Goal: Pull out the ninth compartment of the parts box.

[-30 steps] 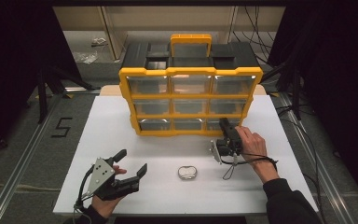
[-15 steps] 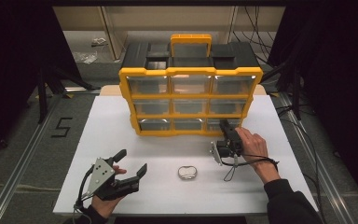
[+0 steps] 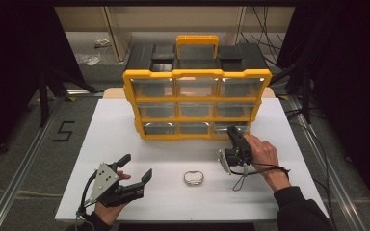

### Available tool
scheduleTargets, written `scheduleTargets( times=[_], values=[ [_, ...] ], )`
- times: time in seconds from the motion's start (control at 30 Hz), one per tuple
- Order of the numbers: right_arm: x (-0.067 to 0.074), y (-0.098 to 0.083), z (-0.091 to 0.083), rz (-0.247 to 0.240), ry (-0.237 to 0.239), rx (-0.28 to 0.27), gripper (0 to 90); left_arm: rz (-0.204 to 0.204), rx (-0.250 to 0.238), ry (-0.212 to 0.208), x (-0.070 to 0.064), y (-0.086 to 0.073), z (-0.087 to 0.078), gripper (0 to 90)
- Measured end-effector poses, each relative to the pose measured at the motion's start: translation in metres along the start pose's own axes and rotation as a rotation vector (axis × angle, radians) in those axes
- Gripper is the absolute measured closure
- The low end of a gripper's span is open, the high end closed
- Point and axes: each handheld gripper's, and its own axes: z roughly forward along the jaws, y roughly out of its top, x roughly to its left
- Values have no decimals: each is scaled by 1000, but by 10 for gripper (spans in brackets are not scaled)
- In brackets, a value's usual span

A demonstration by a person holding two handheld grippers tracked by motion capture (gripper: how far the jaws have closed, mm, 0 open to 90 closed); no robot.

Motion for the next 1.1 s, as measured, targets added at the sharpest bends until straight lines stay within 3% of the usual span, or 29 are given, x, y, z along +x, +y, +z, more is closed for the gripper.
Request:
scheduleTargets(
  times=[0.07,0.2,0.53,1.1],
  values=[
    [1,-1,-1,0,-13,-25,784,0,0,0,0,0,0,163],
    [1,0,-7,-2,5,-6,784,0,-1,0,0,0,0,162],
    [2,0,-19,-6,9,-21,783,3,2,0,0,0,1,163],
    [3,2,-25,-15,10,-30,782,7,3,-1,-1,0,1,163]
  ],
)
